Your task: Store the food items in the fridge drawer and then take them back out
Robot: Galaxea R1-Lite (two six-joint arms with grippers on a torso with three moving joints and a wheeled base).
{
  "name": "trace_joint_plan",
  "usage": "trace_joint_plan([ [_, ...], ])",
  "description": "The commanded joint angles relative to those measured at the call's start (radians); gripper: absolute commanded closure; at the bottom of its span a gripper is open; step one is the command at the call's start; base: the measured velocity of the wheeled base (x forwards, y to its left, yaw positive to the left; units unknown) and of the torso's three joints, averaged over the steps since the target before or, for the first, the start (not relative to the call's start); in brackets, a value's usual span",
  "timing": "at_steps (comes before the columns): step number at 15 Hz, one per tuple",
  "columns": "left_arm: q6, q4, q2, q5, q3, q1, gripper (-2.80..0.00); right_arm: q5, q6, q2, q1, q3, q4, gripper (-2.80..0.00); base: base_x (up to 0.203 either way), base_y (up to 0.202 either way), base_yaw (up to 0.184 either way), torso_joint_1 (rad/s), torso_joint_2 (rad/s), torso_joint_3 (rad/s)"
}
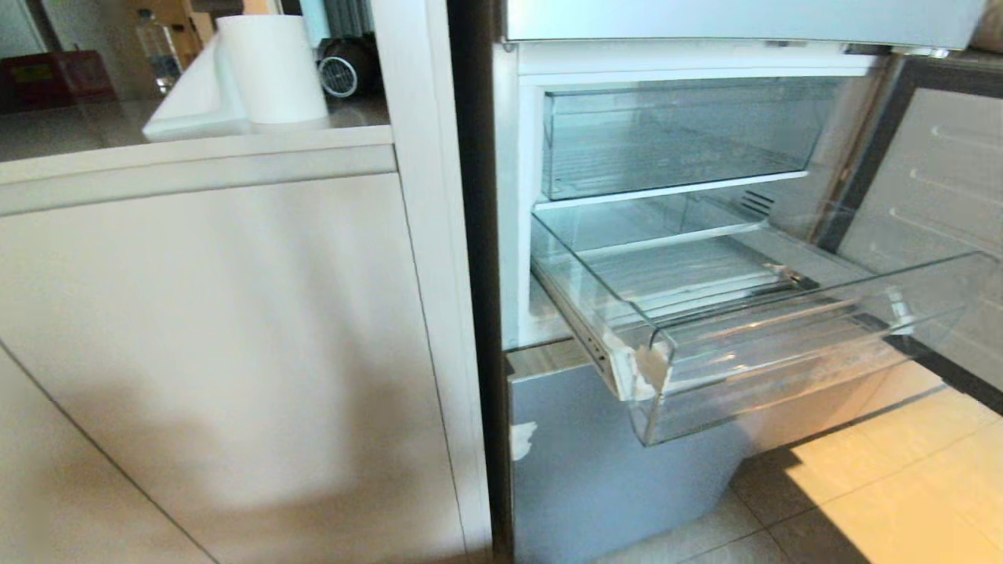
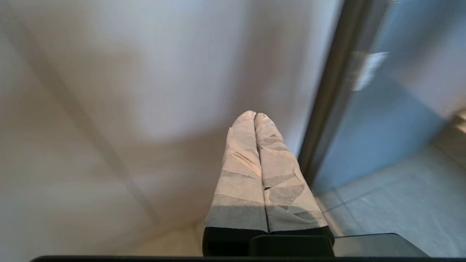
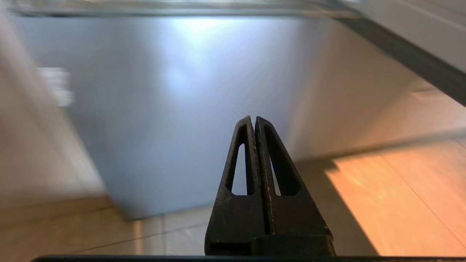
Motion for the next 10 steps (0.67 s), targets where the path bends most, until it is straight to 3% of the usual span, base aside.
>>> trace_joint_plan([
  [1, 0.0, 0.001, 0.0, 0.0, 0.0, 0.0, 0.0, 0.0, 0.0, 0.0, 0.001, 0.002, 0.001, 0.0, 0.003, 0.011, -0.173, 0.001, 0.0, 0.002],
  [10, 0.0, 0.001, 0.0, 0.0, 0.0, 0.0, 0.0, 0.0, 0.006, 0.001, 0.001, 0.002, 0.001, 0.0, -0.001, 0.007, -0.175, 0.004, 0.0, 0.001],
])
